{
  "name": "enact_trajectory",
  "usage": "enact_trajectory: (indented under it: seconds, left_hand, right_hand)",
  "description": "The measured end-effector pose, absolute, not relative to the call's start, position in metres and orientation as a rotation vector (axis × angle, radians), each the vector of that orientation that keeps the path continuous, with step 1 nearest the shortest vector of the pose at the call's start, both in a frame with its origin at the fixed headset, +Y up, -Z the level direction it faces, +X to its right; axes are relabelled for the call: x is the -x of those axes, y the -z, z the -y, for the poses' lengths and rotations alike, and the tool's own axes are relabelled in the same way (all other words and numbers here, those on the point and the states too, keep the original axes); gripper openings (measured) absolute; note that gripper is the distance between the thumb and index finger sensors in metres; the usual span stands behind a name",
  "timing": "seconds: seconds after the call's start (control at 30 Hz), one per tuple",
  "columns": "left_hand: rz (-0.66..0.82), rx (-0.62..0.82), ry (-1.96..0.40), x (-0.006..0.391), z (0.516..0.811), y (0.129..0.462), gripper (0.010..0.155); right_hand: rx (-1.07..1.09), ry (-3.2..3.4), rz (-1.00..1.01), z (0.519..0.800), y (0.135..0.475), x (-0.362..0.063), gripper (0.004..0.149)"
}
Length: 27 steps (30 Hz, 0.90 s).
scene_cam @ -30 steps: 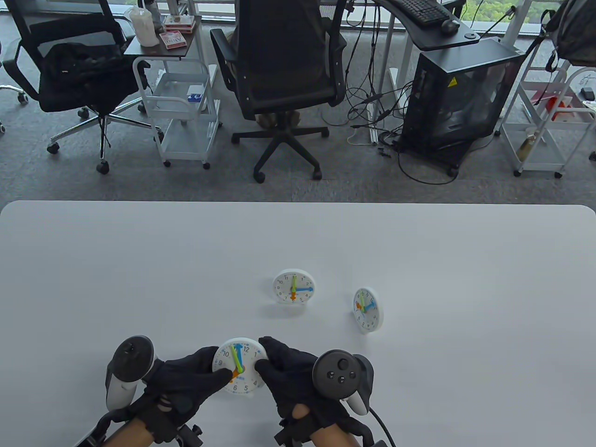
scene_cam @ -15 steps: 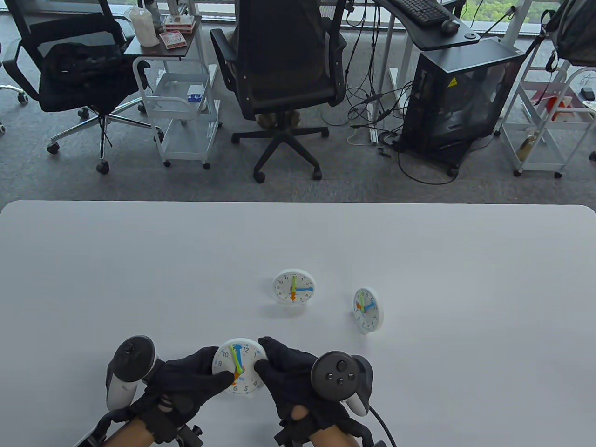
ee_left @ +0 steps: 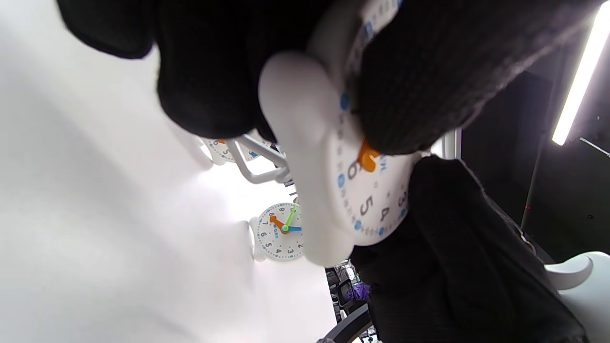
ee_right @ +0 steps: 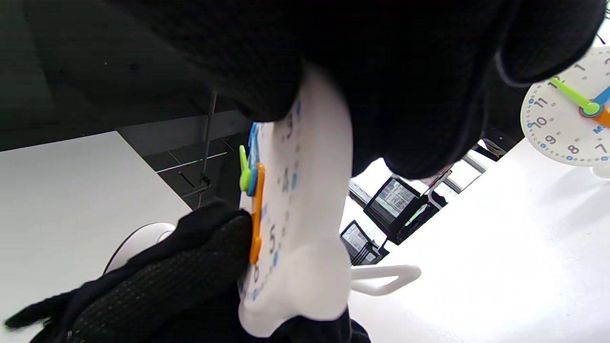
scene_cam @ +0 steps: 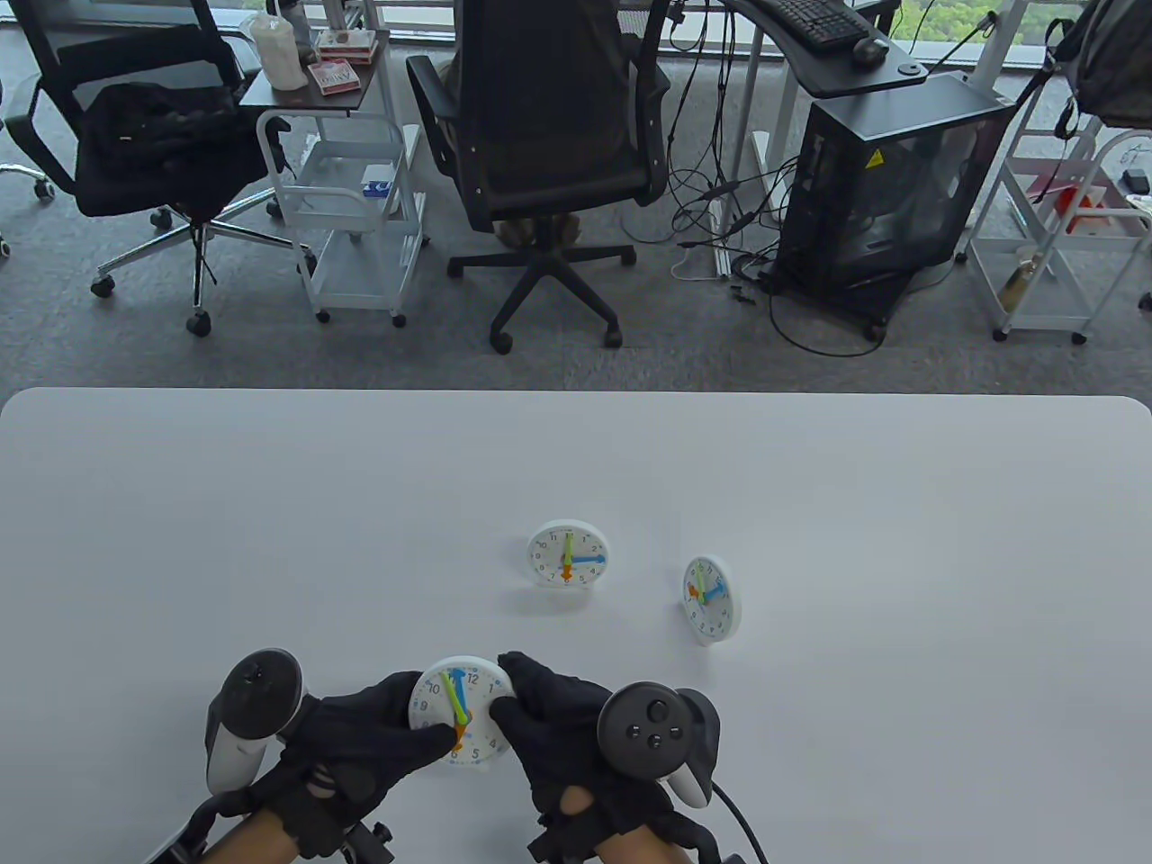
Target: Turn clock hands to synchronize teaching clocks
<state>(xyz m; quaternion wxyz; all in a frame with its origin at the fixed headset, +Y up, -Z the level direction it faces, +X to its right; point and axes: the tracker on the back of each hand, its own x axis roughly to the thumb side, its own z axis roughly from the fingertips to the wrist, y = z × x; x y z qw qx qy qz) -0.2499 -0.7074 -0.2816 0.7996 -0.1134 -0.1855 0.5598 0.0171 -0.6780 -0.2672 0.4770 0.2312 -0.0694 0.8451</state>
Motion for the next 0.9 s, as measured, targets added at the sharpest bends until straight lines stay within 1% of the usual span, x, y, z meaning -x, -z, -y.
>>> enact_trajectory:
  seconds: [0.1, 0.3, 0.37, 0.43, 0.57, 0.9]
  left_hand:
    - [0.408, 0.2, -1.182, 0.247, 0.708, 0.279, 0.055]
    - [0.419, 0.148, -1.136, 0.244, 0.709, 0.276, 0.051]
    - [0.419, 0.143, -1.133, 0.243, 0.71, 0.276, 0.051]
    - [0.43, 0.134, -1.131, 0.242, 0.709, 0.275, 0.051]
    - [0.473, 0.082, -1.064, 0.237, 0.704, 0.27, 0.05]
    - [0.519, 0.032, -0.985, 0.232, 0.699, 0.264, 0.05]
  right_hand:
    - [-0.516, -2.096, 0.126, 0.679, 0.268, -0.018, 0.056]
    - [-0.512, -2.107, 0.092, 0.684, 0.27, -0.02, 0.058]
    - [-0.506, -2.093, 0.111, 0.683, 0.269, -0.021, 0.061]
    - [-0.501, -2.096, 0.136, 0.683, 0.269, -0.022, 0.067]
    - [-0.459, -2.077, 0.152, 0.686, 0.269, -0.024, 0.074]
    - [-0.428, -2.079, 0.158, 0.686, 0.268, -0.024, 0.08]
